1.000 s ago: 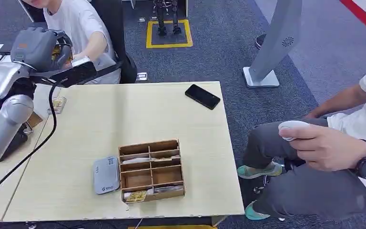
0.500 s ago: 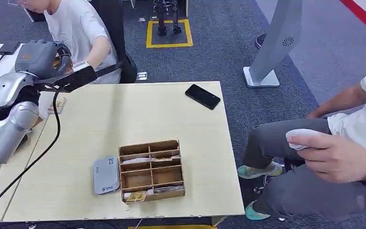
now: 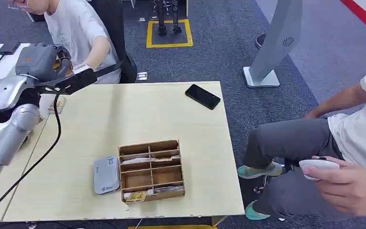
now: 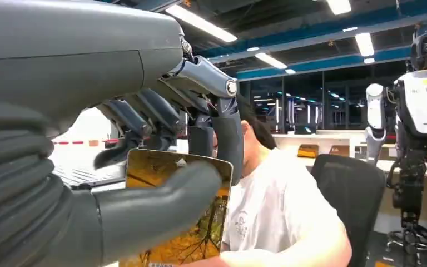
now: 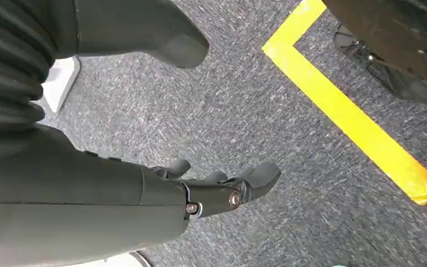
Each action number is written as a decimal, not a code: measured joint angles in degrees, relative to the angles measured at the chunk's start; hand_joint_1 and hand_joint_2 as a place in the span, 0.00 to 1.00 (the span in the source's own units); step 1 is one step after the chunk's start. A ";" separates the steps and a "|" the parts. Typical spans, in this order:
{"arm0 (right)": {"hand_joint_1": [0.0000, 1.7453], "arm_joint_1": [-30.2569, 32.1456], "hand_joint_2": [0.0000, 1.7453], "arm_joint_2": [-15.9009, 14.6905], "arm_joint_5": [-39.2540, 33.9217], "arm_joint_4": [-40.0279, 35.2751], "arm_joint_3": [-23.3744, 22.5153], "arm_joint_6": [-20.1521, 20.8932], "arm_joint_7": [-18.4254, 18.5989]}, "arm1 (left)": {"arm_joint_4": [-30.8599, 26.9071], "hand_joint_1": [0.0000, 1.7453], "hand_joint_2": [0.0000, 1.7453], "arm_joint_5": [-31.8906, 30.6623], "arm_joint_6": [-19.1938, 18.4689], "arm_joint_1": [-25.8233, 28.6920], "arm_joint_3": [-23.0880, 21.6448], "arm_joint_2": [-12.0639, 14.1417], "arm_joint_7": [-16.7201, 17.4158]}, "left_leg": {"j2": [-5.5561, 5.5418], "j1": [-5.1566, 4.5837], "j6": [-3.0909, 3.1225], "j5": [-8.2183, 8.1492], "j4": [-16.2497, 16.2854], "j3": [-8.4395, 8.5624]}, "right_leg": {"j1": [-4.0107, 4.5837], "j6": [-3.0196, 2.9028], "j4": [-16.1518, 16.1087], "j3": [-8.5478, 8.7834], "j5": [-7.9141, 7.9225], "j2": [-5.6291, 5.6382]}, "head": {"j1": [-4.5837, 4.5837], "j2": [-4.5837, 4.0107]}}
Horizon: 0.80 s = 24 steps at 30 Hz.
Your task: Pass the card to the sensor for recognition and then transmit it.
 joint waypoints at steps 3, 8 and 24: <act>0.00 -0.14 1.00 0.57 0.13 1.18 0.00 0.74 -0.26 | -0.02 0.00 1.00 -0.15 0.99 0.62 0.67 0.00 -0.57 | 0.00 0.00 0.00 0.00 0.00 0.00 | 0.00 0.00 0.01 0.00 0.00 0.00 | 0.00 0.00; 0.00 0.14 1.00 0.90 -0.94 2.47 0.04 1.27 0.31 | -0.85 0.00 1.00 -0.13 5.73 2.83 2.91 1.68 -2.41 | 0.04 0.00 0.00 0.00 -0.01 0.01 | 0.00 0.00 0.02 0.00 0.00 0.05 | 0.00 0.00; 0.00 0.15 1.00 1.11 -1.40 3.54 0.33 1.09 0.15 | -1.95 0.00 1.00 0.66 7.02 6.60 6.95 3.76 -3.37 | -0.01 0.00 -0.01 0.02 -0.01 0.00 | 0.00 -0.01 0.02 0.02 0.00 -0.01 | 0.02 0.00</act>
